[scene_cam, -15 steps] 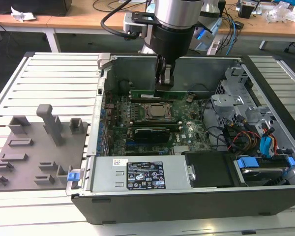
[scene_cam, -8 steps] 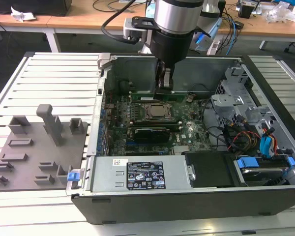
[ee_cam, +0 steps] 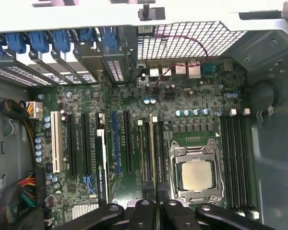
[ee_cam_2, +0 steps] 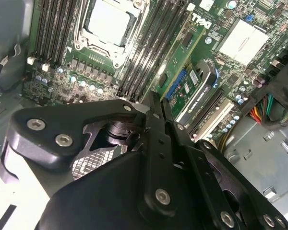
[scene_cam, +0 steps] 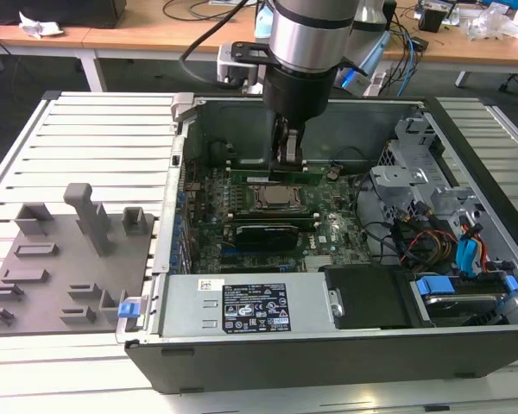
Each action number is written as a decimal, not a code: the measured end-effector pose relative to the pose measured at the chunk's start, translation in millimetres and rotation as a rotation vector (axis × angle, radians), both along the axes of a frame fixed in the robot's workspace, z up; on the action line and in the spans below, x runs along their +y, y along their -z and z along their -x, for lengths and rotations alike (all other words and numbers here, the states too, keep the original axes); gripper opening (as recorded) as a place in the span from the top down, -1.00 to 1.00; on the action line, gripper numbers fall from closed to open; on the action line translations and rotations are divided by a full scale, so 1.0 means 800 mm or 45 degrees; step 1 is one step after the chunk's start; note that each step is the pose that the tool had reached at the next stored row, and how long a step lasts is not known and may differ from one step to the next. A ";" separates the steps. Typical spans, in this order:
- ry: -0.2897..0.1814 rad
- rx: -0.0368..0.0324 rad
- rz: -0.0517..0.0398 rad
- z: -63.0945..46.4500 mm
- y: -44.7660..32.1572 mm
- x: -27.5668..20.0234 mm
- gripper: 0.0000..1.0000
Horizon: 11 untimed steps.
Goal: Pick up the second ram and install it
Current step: 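Insert the second ram into the second slot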
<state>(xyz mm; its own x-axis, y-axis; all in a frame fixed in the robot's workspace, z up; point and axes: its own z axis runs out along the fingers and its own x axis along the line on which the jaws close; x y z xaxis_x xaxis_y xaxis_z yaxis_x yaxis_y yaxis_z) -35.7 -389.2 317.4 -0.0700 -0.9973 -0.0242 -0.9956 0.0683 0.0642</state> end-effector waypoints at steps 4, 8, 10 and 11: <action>0.000 -0.0001 -0.004 0.000 0.0048 0.0000 0.73; 0.000 0.0001 -0.013 0.000 0.0092 0.0000 0.73; 0.000 -0.0002 -0.058 0.000 0.0113 0.0002 0.73; 0.000 0.0000 -0.057 0.000 0.0131 0.0009 0.73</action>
